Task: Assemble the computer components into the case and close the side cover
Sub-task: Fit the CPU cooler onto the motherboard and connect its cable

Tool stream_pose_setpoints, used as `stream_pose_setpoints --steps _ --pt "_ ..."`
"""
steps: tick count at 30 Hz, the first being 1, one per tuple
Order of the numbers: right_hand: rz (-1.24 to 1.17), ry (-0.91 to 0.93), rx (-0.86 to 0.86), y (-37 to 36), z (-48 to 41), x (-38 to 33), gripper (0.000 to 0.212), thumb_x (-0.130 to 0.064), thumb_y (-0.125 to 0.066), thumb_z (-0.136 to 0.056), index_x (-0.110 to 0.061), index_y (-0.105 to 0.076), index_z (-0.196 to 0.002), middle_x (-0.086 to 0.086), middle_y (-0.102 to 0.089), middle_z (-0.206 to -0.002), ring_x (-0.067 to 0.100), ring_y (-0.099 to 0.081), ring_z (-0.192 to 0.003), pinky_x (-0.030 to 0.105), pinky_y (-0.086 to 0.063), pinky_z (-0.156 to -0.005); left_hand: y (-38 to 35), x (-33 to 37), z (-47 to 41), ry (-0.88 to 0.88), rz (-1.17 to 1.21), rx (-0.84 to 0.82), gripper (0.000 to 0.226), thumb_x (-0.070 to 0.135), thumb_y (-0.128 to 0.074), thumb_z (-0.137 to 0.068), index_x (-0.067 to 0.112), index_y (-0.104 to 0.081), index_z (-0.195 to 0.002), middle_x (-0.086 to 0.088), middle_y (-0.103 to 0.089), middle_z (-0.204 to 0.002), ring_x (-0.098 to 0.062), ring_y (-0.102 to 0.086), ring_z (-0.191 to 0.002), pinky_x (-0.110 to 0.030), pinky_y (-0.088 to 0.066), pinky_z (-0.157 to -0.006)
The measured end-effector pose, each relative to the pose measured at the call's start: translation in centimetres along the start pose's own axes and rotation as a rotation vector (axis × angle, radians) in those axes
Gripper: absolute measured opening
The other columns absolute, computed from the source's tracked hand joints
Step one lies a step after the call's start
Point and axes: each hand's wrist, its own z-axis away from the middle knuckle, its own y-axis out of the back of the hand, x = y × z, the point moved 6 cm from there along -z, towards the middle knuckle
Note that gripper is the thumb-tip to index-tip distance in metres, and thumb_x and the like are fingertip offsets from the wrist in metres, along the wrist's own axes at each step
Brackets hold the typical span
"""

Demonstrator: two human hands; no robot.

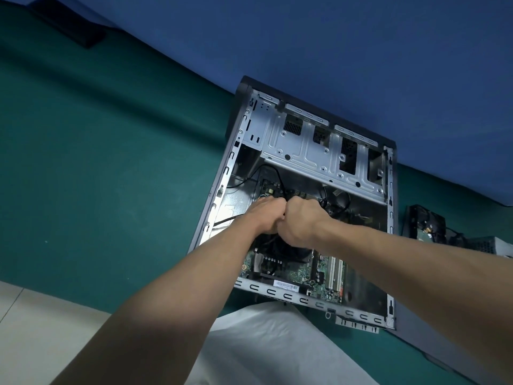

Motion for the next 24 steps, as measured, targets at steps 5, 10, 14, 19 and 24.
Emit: stream_pose_setpoints --steps 5,10,14,19,24 --pt "0.086 0.046 0.019 -0.8 1.7 1.3 0.018 -0.014 -0.045 -0.090 -0.009 -0.046 -0.073 0.004 -0.043 -0.065 0.026 -0.050 -0.064 0.028 -0.036 -0.053 0.1 0.1 0.3 0.060 0.105 0.010 0.026 0.022 -0.047 -0.100 0.007 -0.067 -0.104 -0.014 -0.065 -0.109 -0.032 -0.056 -0.111 -0.035 -0.042 -0.094" --pt "-0.083 0.133 0.263 0.6 4.8 8.1 0.021 -0.039 -0.048 -0.097 -0.023 -0.051 -0.083 -0.005 -0.053 -0.072 0.018 -0.052 -0.069 0.034 -0.040 -0.062 -0.6 0.3 -0.5 -0.018 0.030 -0.002 0.030 0.046 -0.050 -0.097 0.029 -0.073 -0.090 0.001 -0.072 -0.089 -0.025 -0.062 -0.094 -0.039 -0.047 -0.091" --pt "-0.379 -0.039 0.670 -0.8 7.3 15.1 0.020 -0.034 -0.047 -0.098 -0.015 -0.054 -0.099 -0.006 -0.053 -0.078 0.015 -0.043 -0.079 0.033 -0.031 -0.065 -1.2 1.0 -0.3 0.021 -0.052 0.028 0.035 0.045 -0.045 -0.100 0.023 -0.072 -0.098 -0.001 -0.073 -0.095 -0.023 -0.064 -0.091 -0.039 -0.049 -0.090" --pt "-0.453 -0.207 0.860 -3.9 7.1 18.1 0.029 -0.030 -0.043 -0.097 -0.006 -0.057 -0.105 0.002 -0.056 -0.091 0.014 -0.036 -0.089 0.033 -0.035 -0.077 -2.0 3.1 0.7 0.082 -0.314 0.153 0.035 0.040 -0.039 -0.102 0.015 -0.065 -0.101 -0.006 -0.067 -0.101 -0.025 -0.060 -0.101 -0.040 -0.043 -0.099" --pt "-0.631 -0.168 0.964 -5.2 6.7 19.0 0.021 -0.022 -0.047 -0.098 -0.004 -0.057 -0.105 -0.002 -0.051 -0.091 0.010 -0.035 -0.088 0.025 -0.031 -0.077 -3.9 4.6 1.8 0.202 -0.416 0.152 0.055 0.047 -0.032 -0.102 0.011 -0.037 -0.144 -0.010 -0.043 -0.145 -0.027 -0.034 -0.136 -0.038 -0.026 -0.113"
